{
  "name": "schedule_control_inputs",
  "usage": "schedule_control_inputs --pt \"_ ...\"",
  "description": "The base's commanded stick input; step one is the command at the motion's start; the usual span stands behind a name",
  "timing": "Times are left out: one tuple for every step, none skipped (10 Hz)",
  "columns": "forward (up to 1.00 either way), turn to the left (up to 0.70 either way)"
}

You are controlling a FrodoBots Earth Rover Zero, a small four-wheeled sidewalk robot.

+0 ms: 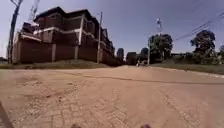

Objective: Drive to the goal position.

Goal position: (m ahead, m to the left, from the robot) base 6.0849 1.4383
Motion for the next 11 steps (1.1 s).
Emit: schedule_control_inputs --pt "0.3 0.0" --pt "0.3 0.0" --pt "0.3 0.0" --pt "0.3 0.0" --pt "0.3 0.0" --pt "0.3 0.0" --pt "0.3 0.0" --pt "0.3 0.0" --pt "0.3 0.0" --pt "0.3 0.0" --pt "0.3 0.0"
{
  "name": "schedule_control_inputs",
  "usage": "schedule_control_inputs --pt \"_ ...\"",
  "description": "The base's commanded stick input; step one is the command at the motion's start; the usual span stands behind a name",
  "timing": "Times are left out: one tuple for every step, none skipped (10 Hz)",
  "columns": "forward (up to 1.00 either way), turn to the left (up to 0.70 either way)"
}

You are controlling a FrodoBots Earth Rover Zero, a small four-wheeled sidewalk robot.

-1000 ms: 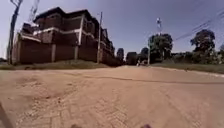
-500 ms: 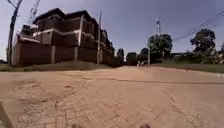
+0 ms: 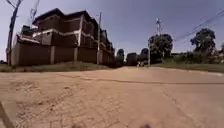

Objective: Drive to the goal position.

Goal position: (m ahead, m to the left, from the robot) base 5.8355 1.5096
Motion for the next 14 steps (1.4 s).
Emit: schedule_control_inputs --pt "0.3 0.0" --pt "0.3 0.0" --pt "0.3 0.0" --pt "0.3 0.0" --pt "0.3 0.0" --pt "0.3 0.0" --pt "0.3 0.0" --pt "0.3 0.0" --pt "0.3 0.0" --pt "0.3 0.0" --pt "0.3 0.0" --pt "0.3 0.0" --pt "0.3 0.0" --pt "0.3 0.0"
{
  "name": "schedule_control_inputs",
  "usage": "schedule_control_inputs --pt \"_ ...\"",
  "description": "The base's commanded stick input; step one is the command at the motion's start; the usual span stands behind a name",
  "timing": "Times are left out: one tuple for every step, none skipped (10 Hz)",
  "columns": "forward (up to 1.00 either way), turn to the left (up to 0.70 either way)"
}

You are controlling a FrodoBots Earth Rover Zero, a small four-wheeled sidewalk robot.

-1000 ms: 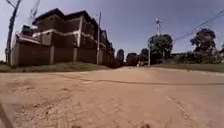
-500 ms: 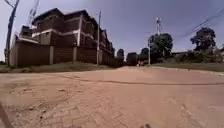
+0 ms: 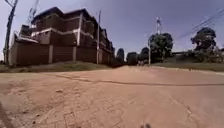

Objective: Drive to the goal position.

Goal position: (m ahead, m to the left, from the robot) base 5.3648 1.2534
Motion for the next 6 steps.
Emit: schedule_control_inputs --pt "0.3 0.0" --pt "0.3 0.0" --pt "0.3 0.0" --pt "0.3 0.0" --pt "0.3 0.0" --pt "0.3 0.0"
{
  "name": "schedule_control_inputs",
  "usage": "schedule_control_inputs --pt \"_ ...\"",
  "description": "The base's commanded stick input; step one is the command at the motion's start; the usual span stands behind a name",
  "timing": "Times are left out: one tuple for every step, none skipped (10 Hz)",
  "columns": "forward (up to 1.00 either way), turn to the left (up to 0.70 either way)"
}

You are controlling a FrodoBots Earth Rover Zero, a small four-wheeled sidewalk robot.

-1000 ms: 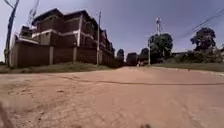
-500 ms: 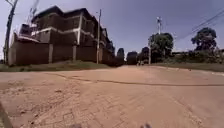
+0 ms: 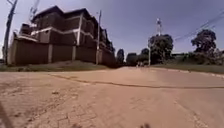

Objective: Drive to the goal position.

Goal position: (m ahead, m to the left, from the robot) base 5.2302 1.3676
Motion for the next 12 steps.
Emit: schedule_control_inputs --pt "0.3 0.0" --pt "0.3 0.0" --pt "0.3 0.0" --pt "0.3 0.0" --pt "0.3 0.0" --pt "0.3 0.0" --pt "0.3 0.0" --pt "0.3 0.0" --pt "0.3 0.0" --pt "0.3 0.0" --pt "0.3 0.0" --pt "0.3 0.0"
